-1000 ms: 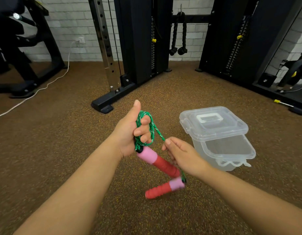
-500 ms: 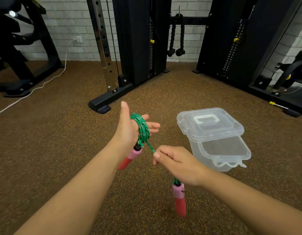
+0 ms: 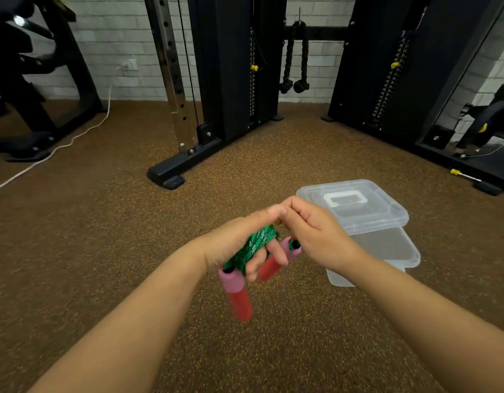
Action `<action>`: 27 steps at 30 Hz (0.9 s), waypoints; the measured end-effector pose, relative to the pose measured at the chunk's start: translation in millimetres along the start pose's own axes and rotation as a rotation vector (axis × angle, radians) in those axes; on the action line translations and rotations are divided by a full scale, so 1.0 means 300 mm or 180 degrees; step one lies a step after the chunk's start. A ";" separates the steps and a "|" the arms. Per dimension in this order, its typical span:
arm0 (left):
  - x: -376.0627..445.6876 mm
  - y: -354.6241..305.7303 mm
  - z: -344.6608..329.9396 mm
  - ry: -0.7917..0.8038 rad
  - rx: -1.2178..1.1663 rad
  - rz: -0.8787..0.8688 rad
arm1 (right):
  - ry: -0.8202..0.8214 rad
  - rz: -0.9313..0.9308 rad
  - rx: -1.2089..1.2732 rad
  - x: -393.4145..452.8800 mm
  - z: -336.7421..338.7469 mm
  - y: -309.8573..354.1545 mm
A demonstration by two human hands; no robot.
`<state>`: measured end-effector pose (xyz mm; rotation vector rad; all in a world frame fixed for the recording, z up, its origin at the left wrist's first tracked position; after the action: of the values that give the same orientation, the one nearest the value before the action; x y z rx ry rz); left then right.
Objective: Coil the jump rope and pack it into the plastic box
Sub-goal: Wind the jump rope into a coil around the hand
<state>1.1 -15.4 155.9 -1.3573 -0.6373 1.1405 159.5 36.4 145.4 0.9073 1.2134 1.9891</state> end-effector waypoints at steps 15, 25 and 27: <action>0.023 -0.023 0.010 -0.0944 -0.1768 -0.0371 | 0.0024 -0.0474 0.0842 -0.031 -0.081 -0.101; 0.020 -0.011 -0.012 -0.0012 -0.1385 -0.0552 | 0.0541 -0.0571 0.2211 -0.040 -0.063 -0.007; 0.011 -0.004 0.009 0.0334 -0.1283 -0.0614 | 0.0606 -0.0552 0.2096 -0.040 -0.034 -0.008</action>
<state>0.2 -11.1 156.7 -1.6422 -0.9344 0.8055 158.3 23.0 137.0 0.8785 2.0458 1.5748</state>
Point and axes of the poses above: each hand's wrist, its own x-axis towards the middle knuckle, its own z-axis out of the back of the hand, y = z × x, the point moved 1 cm from there along x, towards the middle knuckle, and after that the axes turned 4 degrees about x, right-handed, at the moved point
